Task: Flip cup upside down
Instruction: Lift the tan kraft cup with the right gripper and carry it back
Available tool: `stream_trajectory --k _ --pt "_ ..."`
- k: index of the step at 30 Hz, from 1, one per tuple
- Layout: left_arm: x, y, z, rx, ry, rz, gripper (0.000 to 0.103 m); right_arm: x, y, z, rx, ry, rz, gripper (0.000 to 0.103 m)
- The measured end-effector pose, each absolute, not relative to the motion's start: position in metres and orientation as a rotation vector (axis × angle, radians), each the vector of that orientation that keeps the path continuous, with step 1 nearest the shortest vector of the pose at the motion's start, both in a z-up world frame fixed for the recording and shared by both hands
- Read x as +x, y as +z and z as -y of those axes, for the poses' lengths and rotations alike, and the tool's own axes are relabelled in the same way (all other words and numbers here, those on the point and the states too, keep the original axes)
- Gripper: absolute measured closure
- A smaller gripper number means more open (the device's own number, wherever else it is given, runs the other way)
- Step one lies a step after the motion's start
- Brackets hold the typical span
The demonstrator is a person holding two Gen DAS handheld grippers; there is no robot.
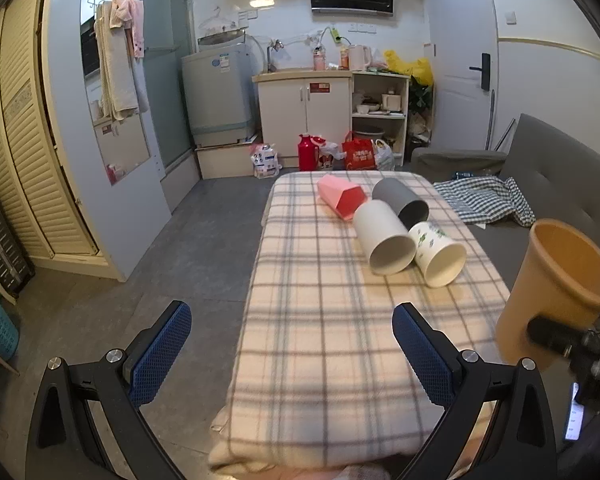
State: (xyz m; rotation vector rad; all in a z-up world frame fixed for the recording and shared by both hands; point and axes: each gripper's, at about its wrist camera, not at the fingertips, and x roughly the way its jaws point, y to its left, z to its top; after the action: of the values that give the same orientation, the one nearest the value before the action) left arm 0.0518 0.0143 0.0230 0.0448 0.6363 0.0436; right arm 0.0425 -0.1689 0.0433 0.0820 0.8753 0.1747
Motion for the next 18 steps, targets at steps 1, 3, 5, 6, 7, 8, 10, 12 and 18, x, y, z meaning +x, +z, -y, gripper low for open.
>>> stream_trajectory --k 1,3,5,6,7,8,10,12,18 --pt "0.05 0.022 -0.016 0.043 0.045 -0.637 0.0 0.039 0.039 0.164 0.083 0.186 -0.891 0.022" --pt "0.046 0.017 -0.022 0.033 0.047 -0.638 0.0 0.036 0.03 0.154 0.083 0.201 -0.926 0.022" --pt "0.045 0.014 -0.027 0.017 0.042 -0.643 0.0 0.036 0.018 0.146 0.095 0.214 -0.973 0.022" --pt "0.044 0.011 -0.032 0.006 0.04 -0.646 0.0 0.036 0.013 0.144 0.1 0.218 -0.989 0.022" --pt "0.044 0.009 -0.034 0.001 0.04 -0.649 0.0 0.038 0.008 0.141 0.104 0.22 -1.008 0.022" --pt "0.044 0.007 -0.037 -0.003 0.041 -0.652 0.0 0.04 0.004 0.139 0.109 0.219 -1.024 0.022" --pt "0.045 0.002 -0.042 -0.008 0.049 -0.656 0.0 0.046 -0.004 0.137 0.125 0.216 -1.054 0.023" --pt "0.049 -0.004 -0.048 -0.013 0.053 -0.662 0.0 0.056 -0.011 0.135 0.149 0.204 -1.084 0.022" --pt "0.061 -0.02 -0.06 -0.034 0.052 -0.697 0.0 0.082 -0.029 0.135 0.198 0.176 -1.135 0.022"
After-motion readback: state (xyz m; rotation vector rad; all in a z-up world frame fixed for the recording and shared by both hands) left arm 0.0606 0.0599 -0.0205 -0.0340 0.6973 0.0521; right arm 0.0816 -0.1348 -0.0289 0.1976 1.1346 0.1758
